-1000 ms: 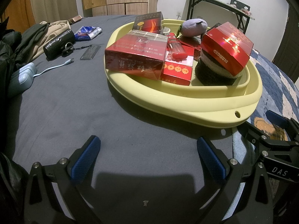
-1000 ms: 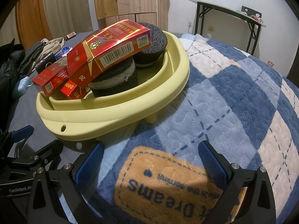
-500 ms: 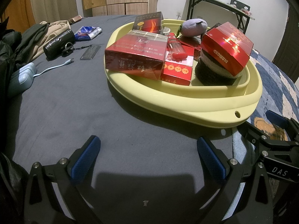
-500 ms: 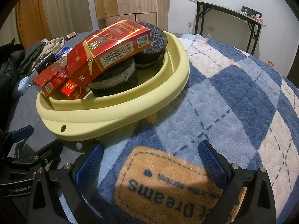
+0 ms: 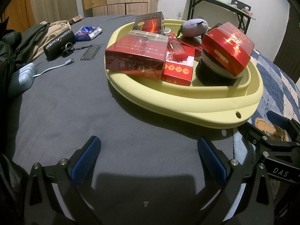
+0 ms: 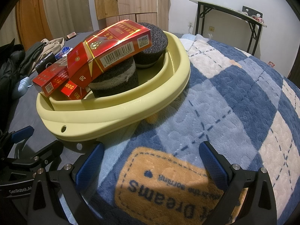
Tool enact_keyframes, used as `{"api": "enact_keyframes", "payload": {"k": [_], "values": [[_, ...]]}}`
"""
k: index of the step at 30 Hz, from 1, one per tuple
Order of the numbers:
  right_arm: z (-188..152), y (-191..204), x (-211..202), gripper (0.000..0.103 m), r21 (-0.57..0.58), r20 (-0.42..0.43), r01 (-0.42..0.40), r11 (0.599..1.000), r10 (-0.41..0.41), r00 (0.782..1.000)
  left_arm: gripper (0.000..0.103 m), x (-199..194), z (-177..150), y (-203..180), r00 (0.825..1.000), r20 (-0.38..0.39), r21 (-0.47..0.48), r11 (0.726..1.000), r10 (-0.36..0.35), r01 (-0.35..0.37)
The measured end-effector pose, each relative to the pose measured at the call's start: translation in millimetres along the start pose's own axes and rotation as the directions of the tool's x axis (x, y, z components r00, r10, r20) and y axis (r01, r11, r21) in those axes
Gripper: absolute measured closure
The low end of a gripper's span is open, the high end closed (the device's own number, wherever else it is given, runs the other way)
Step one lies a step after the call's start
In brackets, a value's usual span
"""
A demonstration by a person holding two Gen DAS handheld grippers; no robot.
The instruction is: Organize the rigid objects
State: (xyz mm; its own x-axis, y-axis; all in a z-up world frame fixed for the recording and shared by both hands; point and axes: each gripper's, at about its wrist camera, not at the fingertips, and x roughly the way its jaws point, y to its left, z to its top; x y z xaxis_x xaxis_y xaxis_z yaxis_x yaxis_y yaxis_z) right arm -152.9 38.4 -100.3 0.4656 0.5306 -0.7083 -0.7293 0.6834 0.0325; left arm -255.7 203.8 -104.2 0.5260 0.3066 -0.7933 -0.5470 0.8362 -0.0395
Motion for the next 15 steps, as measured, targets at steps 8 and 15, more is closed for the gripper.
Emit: {"api": "enact_keyframes", "payload": {"k": [8,15], "values": [[-0.1,0.1,0.2,0.0,0.0,0.0,0.0,1.0,0.0,1.0,0.0,0.2,-0.4,0.0,1.0,0.0,0.0,1.0,0.0,0.0],[0.8,-0.7,0.5,0.0,0.0,0.0,0.0,1.0,0.0,1.0,0.0,0.5,0.3,-0.2,1.0,0.0,0.0,1.0,0.0,0.0]]}}
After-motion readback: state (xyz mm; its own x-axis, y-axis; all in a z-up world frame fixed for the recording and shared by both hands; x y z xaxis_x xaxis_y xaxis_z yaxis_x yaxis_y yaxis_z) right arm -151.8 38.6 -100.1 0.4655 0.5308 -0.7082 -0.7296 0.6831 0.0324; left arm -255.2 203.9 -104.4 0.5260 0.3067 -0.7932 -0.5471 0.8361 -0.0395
